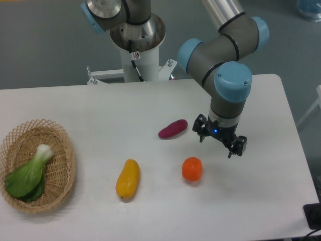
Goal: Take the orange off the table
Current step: 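Move the open gripper over the small orange and lower toward it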
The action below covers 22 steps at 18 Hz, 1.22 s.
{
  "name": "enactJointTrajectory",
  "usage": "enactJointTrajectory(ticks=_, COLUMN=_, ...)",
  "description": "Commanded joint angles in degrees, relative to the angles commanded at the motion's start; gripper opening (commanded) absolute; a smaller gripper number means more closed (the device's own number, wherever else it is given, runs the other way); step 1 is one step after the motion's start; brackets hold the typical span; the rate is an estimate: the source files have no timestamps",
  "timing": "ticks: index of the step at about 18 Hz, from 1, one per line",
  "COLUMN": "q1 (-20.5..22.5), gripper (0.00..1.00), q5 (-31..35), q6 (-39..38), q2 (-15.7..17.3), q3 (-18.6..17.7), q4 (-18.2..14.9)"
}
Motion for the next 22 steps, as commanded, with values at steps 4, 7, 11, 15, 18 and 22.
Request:
enactJointTrajectory(ticks=4, q1=0.26, gripper=1.00, q5=-0.53, q6=0.00, q2=0.17, q3=0.18, q4=-0.09)
enactJointTrajectory(ticks=7, q1=0.79, gripper=1.00, q5=-0.88, q6=-1.57, q2=1.23, q3=-0.09, q4=-0.70)
enactJointTrajectory(ticks=11, q1=0.18, gripper=1.00, q5=-0.79, q6=-2.64, q2=1.14, q3=-0.97, q4=-0.79)
enactJointTrajectory(ticks=15, q1=-0.96, gripper=1.00, q5=-0.97, q6=-4.64, q2=0.44, q3=-1.14, q4=-0.09)
enactJointTrajectory(ticks=18, q1=-2.01, gripper=1.00, q5=-0.88, q6=-9.48, q2=-0.70, q3=-1.32, q4=2.80)
enactJointTrajectory(ticks=22, q1=-3.16, gripper=1.00, q5=-0.79, q6=-10.72, q2=-2.29, q3=-5.17, q4=6.32)
